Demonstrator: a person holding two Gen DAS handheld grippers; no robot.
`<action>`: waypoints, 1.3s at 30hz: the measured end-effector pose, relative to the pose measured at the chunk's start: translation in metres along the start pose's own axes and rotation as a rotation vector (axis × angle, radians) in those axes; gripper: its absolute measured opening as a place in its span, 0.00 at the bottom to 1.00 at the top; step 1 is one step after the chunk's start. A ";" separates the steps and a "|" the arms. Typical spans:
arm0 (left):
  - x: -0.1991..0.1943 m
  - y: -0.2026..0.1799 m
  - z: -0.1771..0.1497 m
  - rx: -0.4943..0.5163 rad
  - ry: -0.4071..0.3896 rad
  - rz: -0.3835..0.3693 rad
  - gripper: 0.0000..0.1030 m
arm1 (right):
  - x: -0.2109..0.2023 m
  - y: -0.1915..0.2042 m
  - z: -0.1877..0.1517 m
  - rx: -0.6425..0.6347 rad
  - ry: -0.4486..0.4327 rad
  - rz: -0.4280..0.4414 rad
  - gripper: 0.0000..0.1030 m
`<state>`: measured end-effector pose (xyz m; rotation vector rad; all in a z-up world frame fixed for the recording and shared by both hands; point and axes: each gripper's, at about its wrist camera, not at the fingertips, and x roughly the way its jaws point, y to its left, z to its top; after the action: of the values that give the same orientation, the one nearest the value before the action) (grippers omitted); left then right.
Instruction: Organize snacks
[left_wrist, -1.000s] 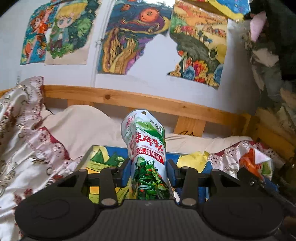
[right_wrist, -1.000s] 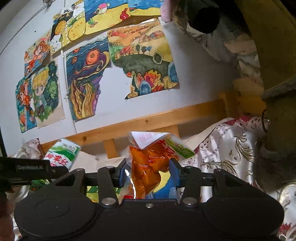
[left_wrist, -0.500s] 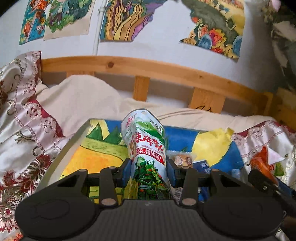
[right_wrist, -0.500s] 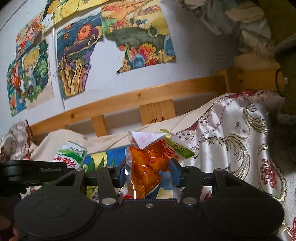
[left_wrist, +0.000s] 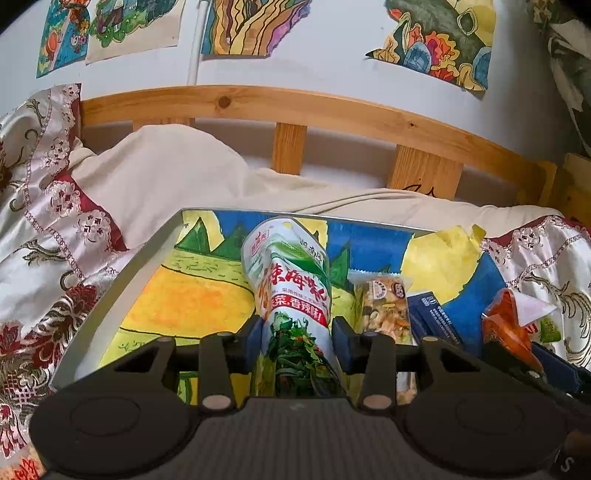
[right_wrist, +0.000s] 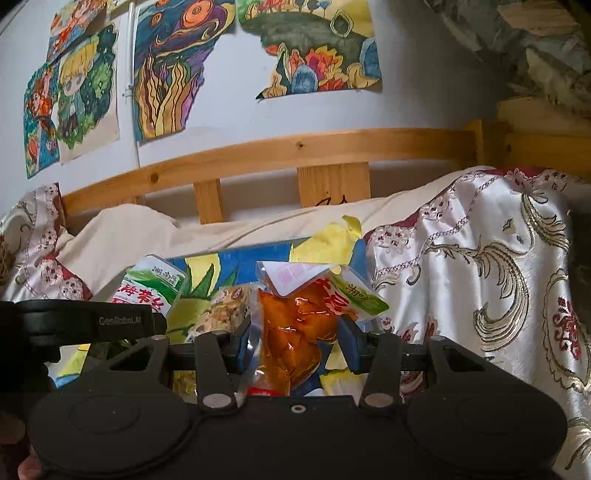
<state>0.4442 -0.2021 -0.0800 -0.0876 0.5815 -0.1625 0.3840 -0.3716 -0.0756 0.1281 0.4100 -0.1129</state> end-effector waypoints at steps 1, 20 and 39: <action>0.001 0.001 -0.001 -0.001 0.003 0.000 0.43 | 0.001 0.000 0.000 -0.003 0.005 -0.002 0.47; 0.006 0.007 -0.012 -0.013 0.048 0.002 0.46 | 0.011 0.006 -0.004 -0.018 0.038 -0.011 0.48; -0.019 0.017 -0.004 -0.032 0.012 0.019 0.67 | 0.003 0.013 0.002 -0.064 0.011 -0.018 0.56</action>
<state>0.4286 -0.1821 -0.0748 -0.1121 0.5964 -0.1354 0.3890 -0.3592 -0.0737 0.0621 0.4249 -0.1165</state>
